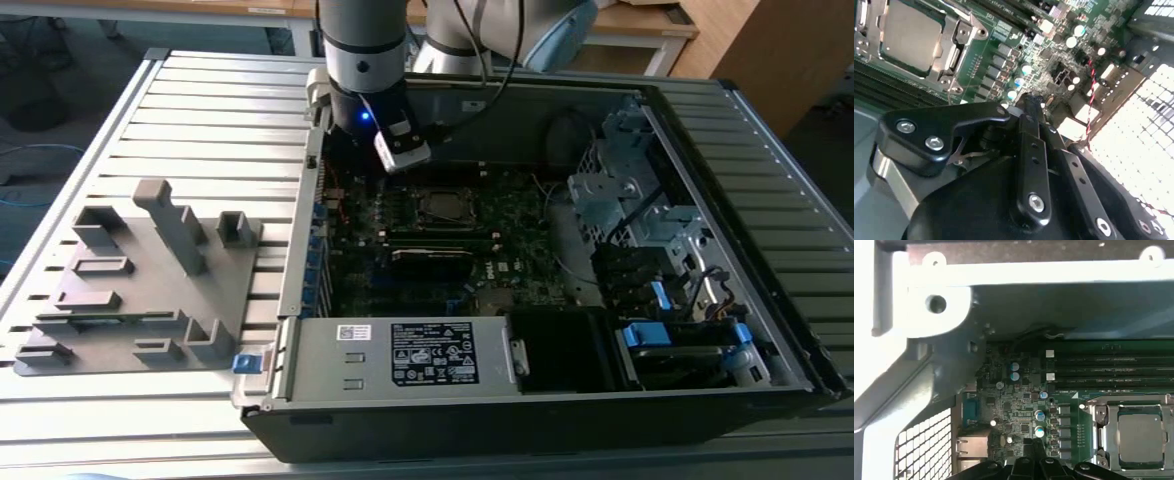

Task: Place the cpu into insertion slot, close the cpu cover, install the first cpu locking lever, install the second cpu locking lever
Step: 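Install the first cpu locking lever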

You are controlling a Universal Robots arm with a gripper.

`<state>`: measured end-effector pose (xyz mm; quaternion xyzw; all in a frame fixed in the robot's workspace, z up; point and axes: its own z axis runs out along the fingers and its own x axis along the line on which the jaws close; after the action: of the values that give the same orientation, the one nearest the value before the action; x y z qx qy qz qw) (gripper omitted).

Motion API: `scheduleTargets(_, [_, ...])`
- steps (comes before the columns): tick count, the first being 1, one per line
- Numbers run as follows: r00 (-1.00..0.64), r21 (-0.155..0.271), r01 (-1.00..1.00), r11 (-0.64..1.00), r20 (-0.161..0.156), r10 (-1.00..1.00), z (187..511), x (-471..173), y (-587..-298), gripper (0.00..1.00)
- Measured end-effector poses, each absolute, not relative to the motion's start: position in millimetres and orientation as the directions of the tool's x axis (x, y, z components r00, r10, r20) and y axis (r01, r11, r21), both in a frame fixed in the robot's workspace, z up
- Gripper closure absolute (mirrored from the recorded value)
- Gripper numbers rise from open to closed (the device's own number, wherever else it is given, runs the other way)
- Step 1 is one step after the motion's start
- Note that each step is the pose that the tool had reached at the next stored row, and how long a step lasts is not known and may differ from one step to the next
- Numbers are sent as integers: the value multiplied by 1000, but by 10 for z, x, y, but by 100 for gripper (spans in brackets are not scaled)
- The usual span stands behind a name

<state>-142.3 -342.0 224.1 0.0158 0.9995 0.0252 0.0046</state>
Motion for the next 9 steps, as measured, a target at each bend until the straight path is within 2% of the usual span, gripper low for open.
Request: scheduleTargets(9, [-999,50,32,998,-8,32,2243,-1275,-3418,89])
